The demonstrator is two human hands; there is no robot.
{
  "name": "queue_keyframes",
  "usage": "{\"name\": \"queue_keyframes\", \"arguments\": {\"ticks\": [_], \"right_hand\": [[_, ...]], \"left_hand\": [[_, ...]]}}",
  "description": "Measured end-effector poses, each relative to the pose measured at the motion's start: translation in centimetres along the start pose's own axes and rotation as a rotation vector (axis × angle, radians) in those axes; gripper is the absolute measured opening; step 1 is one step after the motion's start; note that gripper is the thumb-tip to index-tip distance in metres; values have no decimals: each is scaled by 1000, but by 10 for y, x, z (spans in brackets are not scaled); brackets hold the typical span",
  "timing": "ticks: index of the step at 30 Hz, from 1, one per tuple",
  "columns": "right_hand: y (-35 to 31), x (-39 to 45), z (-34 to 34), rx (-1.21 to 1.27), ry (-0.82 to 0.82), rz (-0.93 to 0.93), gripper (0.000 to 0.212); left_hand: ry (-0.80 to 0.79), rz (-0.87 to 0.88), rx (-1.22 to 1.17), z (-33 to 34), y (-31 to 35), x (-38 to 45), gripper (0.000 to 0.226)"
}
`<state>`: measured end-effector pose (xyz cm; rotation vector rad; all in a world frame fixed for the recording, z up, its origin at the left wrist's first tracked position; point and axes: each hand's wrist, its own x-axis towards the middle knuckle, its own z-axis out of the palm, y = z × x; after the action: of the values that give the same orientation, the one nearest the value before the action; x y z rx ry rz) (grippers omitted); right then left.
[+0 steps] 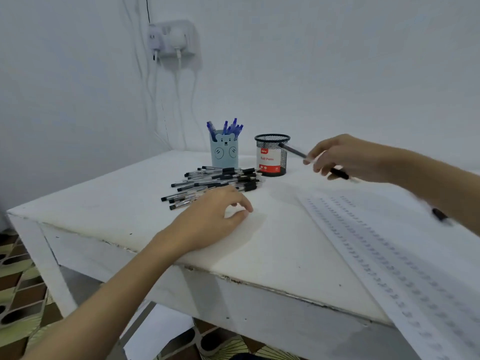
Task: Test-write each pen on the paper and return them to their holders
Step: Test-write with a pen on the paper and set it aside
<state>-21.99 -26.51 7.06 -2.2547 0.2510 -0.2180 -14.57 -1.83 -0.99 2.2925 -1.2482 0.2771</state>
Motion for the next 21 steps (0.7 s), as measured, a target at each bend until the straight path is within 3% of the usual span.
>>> {"name": "queue_keyframes", "arguments": {"ticks": [1,4,6,12,21], "right_hand": [[3,-8,-11,46,27,33,10],[12,-26,-39,205,59,136,56],[18,-36,-50,412,48,169,69],[27,-47,-49,824,174,190,59],[52,-33,-39,988,220,154,71]], "left_hand": [[-33,26,17,3,10,6,16],[-163,61,64,14,35,32,20],[-237,82,56,23,49,53,23],[-353,43,11,58,75,105,28],[-396,75,-45,72,76,119,34]]}}
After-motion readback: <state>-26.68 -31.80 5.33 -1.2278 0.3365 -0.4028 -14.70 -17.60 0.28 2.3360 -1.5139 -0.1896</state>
